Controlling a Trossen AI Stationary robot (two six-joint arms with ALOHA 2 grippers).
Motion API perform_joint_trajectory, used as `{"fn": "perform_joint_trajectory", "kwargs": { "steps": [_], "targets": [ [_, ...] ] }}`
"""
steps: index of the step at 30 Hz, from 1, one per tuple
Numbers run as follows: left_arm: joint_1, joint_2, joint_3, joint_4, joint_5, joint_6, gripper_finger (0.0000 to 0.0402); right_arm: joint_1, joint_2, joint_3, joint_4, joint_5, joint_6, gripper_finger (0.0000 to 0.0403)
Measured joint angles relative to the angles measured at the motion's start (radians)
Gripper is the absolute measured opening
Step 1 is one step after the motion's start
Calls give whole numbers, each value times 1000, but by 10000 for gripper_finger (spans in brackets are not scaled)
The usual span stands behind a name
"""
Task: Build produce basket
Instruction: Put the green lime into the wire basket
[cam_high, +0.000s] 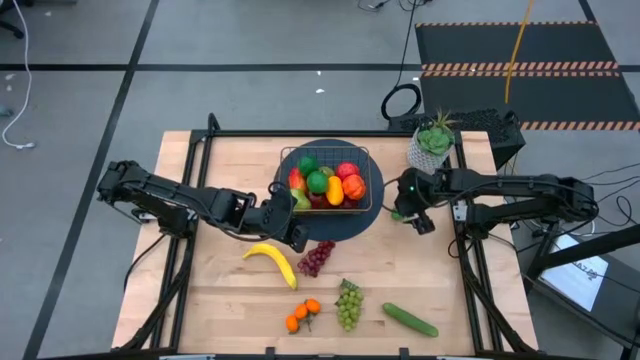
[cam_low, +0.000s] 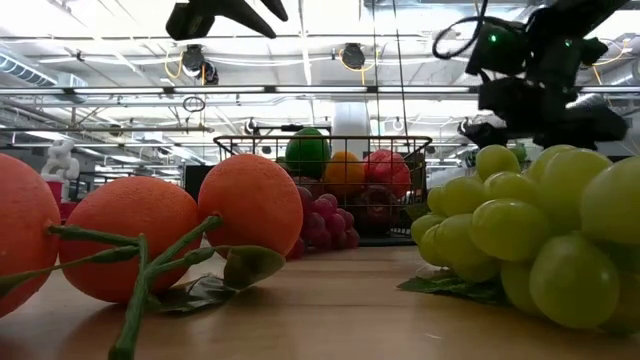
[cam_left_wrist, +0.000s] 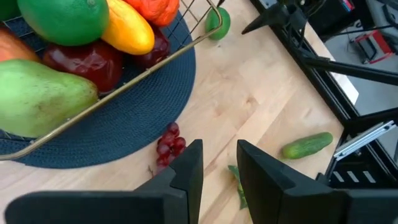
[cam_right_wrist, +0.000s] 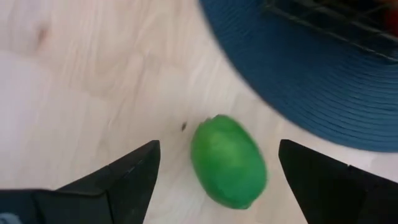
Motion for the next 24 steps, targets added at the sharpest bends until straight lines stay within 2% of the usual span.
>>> {"fn": "perform_joint_trajectory", "kwargs": {
  "steps": [7, 15, 19, 24],
  "targets": [
    [0, 0, 0, 0, 0, 13, 97, 0, 0, -99, 100, -1, -157, 320],
    [-6, 0, 0, 4, 7, -2, 97, -3, 0, -174, 195, 8, -206, 320],
    [-6, 0, 0, 5, 8, -7, 97, -3, 0, -203, 227, 60, -208, 319],
    [-5, 0, 0, 6, 8, -5, 97, -4, 0, -205, 232, 61, -207, 293]
  ]
}}
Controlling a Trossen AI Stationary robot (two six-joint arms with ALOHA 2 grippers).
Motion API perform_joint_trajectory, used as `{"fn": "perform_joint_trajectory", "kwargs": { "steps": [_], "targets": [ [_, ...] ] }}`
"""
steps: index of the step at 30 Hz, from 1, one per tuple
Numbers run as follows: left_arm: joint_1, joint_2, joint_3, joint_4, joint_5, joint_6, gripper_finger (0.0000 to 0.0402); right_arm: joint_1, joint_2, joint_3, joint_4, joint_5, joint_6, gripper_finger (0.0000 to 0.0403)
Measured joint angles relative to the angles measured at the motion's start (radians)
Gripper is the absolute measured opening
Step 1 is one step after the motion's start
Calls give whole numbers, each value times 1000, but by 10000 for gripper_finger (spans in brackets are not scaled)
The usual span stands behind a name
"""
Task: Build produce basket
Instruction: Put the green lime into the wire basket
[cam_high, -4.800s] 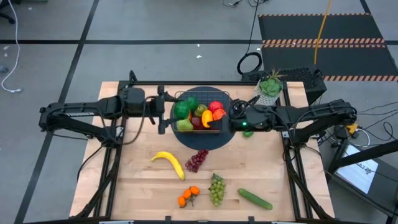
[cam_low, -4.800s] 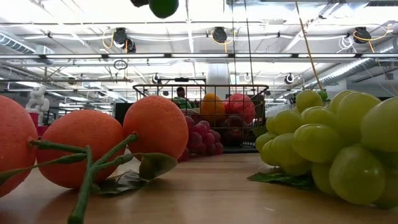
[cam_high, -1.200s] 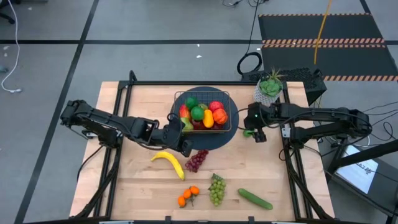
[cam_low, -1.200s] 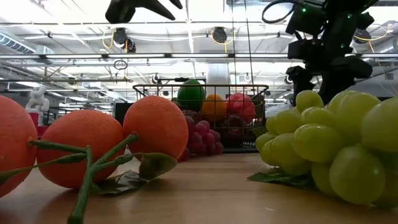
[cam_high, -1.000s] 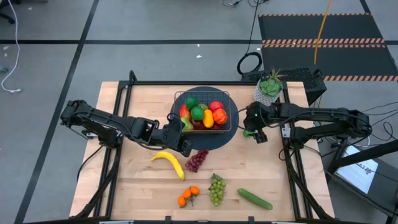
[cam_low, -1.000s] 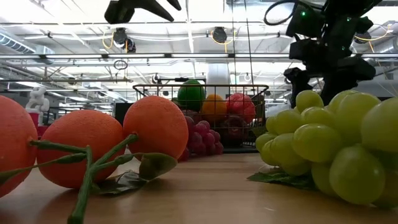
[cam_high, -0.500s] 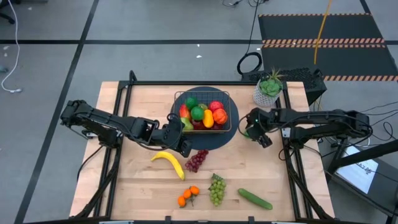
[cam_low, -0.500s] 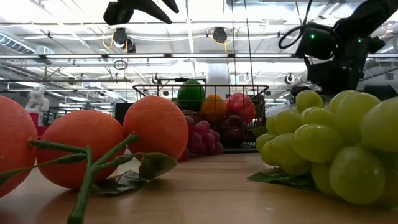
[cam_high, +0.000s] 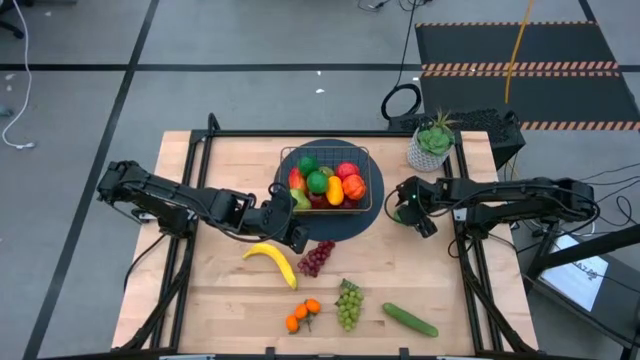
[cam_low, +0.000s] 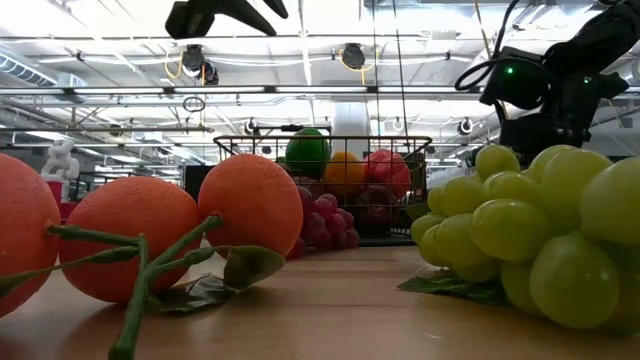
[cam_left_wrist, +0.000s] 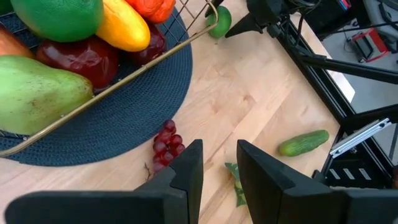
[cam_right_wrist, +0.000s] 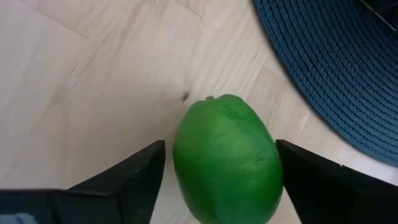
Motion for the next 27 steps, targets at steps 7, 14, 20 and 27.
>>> {"fn": "perform_joint_trajectory", "kwargs": {
  "steps": [7, 14, 20, 27],
  "targets": [
    [0, 0, 0, 0, 0, 3, 97, 0, 0, 0, 16, 0, 23, 237],
    [0, 0, 0, 0, 0, 7, 97, 5, -1, 30, 28, 48, 71, 209],
    [0, 0, 0, 0, 2, 38, 97, 40, -29, 116, 35, 47, 224, 209],
    [1, 0, 0, -2, 3, 69, 97, 103, -87, 198, -20, 45, 481, 209]
  ]
}}
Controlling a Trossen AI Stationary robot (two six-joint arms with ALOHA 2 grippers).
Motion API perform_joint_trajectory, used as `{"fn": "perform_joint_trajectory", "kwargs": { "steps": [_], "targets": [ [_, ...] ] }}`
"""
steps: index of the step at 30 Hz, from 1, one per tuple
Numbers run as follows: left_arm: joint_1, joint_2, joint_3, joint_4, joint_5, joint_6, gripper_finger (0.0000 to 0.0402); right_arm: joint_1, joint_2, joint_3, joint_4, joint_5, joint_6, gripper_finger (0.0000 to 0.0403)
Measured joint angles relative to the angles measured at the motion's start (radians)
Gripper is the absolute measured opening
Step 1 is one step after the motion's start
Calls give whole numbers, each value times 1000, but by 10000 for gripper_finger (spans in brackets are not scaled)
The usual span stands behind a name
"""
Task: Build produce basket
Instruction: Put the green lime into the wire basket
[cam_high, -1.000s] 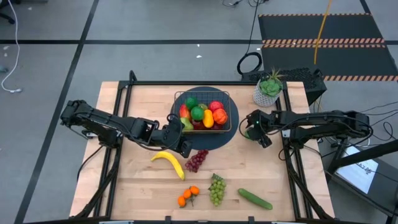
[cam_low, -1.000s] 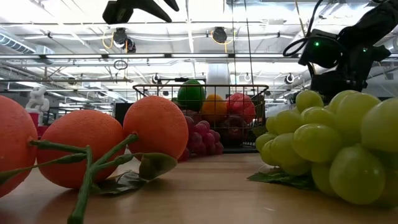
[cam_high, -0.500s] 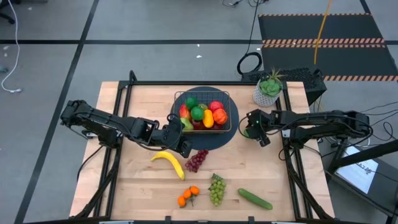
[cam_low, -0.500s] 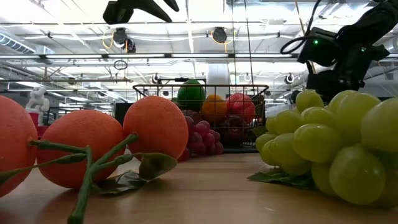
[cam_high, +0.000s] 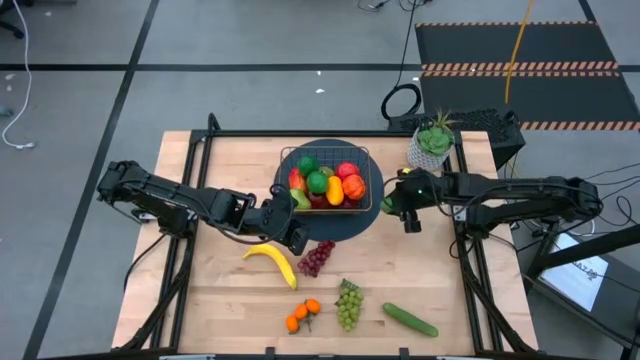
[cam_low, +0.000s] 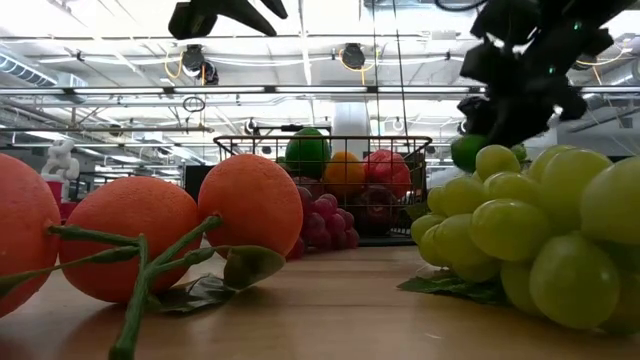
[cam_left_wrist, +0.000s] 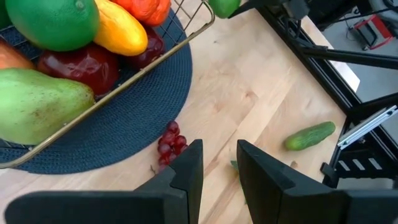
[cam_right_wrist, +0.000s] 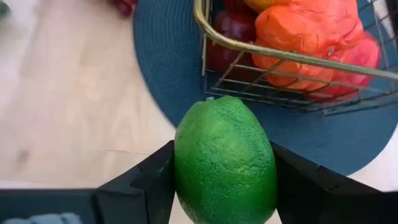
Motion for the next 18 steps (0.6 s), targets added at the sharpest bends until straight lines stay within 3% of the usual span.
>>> {"fn": "perform_joint_trajectory", "kwargs": {
  "steps": [10, 18],
  "targets": [
    [48, -48, -2, -29, 47, 138, 97, 81, -80, 102, -13, 0, 530, 210],
    [134, -157, -2, -113, 93, 334, 97, 110, -75, 140, 266, 0, 1106, 210]
  ]
}}
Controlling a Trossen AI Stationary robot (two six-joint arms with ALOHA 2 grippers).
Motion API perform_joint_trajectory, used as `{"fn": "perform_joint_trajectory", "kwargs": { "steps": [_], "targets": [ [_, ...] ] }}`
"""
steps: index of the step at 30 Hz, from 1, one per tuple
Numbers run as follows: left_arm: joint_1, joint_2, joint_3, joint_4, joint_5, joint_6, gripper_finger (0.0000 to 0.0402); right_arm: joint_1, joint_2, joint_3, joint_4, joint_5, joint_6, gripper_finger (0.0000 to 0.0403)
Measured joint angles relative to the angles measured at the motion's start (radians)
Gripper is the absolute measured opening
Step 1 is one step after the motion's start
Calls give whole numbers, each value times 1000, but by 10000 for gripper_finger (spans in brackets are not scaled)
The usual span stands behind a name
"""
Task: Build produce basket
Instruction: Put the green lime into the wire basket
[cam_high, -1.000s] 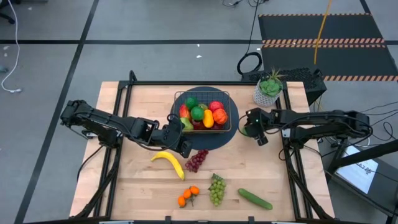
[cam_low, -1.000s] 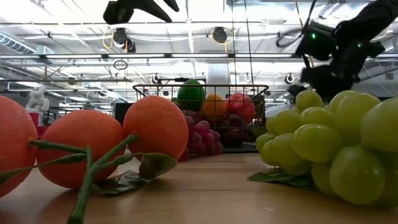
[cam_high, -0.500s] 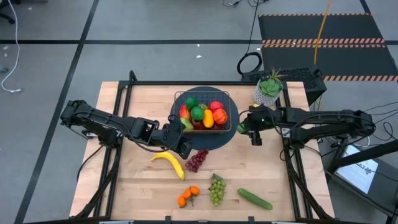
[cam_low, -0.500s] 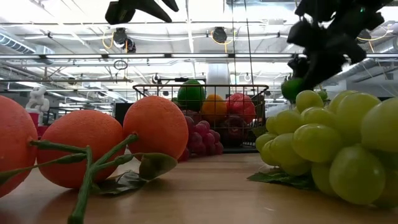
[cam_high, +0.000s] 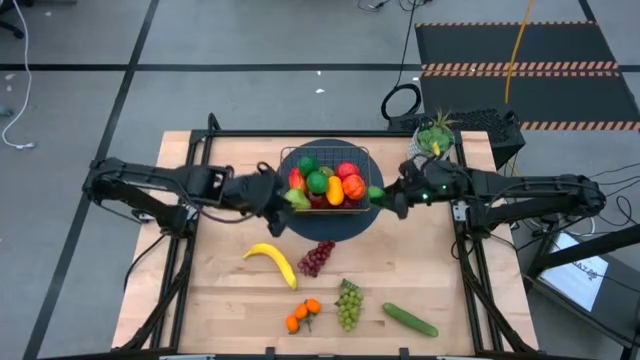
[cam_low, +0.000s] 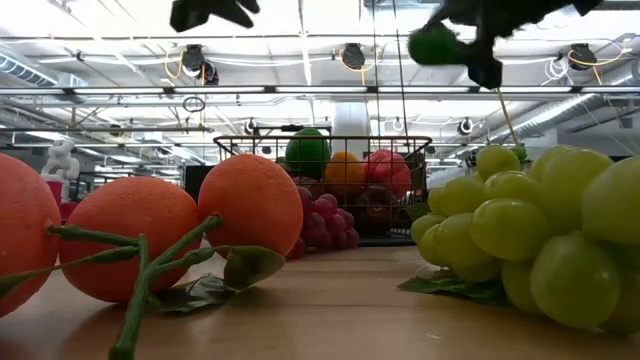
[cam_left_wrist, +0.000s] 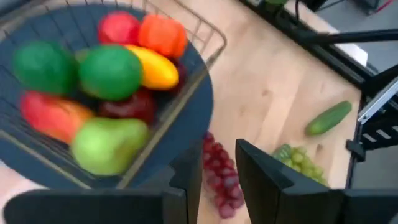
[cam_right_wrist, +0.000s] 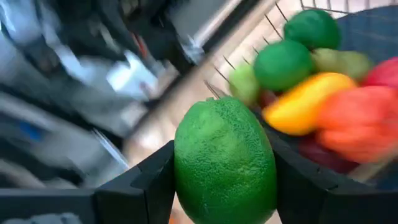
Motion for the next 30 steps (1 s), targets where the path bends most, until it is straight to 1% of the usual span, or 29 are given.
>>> {"fn": "perform_joint_trajectory", "kwargs": {
  "steps": [3, 6, 8, 11, 16, 21, 24, 30],
  "targets": [
    [30, -44, 2, -3, 9, 56, 97, -1, 19, -1, 105, 2, 184, 210],
    [55, -75, 3, 6, 12, 112, 97, -1, 36, -1, 200, 3, 297, 210],
    [68, -93, 1, -17, 13, 153, 97, 4, 55, 0, 294, 21, 345, 210],
    [87, -116, 3, -8, 24, 199, 97, 14, 74, -2, 397, 85, 368, 210],
    [102, -143, 1, -34, 61, 227, 97, 48, 114, 0, 586, 237, 377, 210],
    [98, -166, 0, -42, 73, 216, 97, 83, 143, -1, 628, 377, 396, 210],
    [93, -183, 2, -32, 84, 204, 97, 94, 157, -2, 642, 422, 404, 210],
    [93, -196, 1, -38, 86, 215, 97, 96, 180, -1, 711, 450, 420, 210]
  ]
}}
